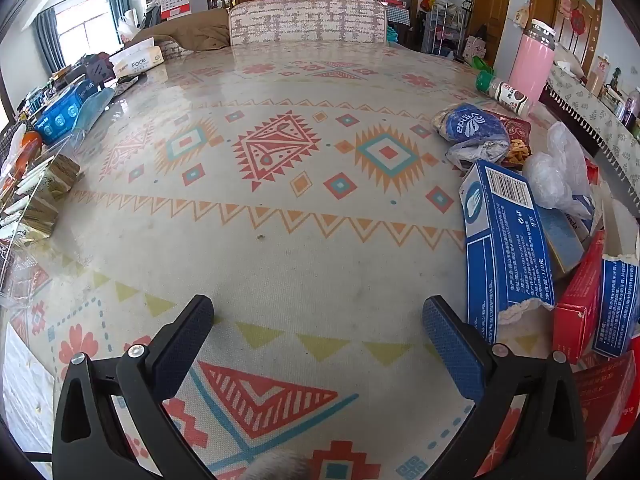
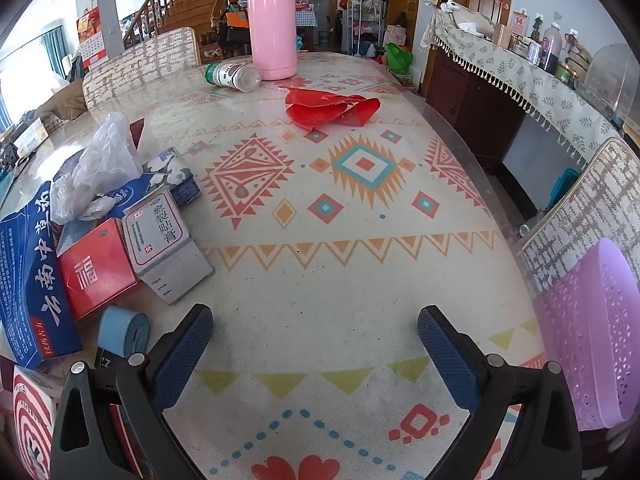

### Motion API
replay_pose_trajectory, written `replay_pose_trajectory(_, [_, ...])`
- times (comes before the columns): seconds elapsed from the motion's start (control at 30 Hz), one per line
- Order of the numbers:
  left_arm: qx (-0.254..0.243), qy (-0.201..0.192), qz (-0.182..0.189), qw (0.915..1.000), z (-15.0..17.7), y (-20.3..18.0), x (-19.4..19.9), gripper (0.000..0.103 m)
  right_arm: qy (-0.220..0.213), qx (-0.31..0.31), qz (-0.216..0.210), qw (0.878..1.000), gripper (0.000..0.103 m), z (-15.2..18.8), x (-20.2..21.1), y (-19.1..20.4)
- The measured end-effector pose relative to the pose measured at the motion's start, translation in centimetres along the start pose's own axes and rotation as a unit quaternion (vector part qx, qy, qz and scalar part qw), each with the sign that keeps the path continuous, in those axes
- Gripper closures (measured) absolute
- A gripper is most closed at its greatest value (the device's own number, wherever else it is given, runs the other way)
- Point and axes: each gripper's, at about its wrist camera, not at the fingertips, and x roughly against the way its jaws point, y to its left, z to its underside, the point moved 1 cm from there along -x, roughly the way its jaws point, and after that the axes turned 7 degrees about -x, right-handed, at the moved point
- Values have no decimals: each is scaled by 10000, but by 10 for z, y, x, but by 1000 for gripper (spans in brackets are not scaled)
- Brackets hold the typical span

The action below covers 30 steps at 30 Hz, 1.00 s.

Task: Collect trash

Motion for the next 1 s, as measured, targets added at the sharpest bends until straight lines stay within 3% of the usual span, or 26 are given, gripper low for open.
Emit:
replay_pose_trajectory(0.53, [-16,65,7,10000,-1,1,-1,0,1,1,-2,10000,0,0,0,0])
replay_pose_trajectory(0.7, [-140,37,197,9997,1,-1,2,0,39,29,-25,10000,0,0,0,0])
replay_pose_trajectory(1.0, [-147,-586,-59,9982,23,-1,79,0,362,233,-132,9990,0,-1,-1,-1])
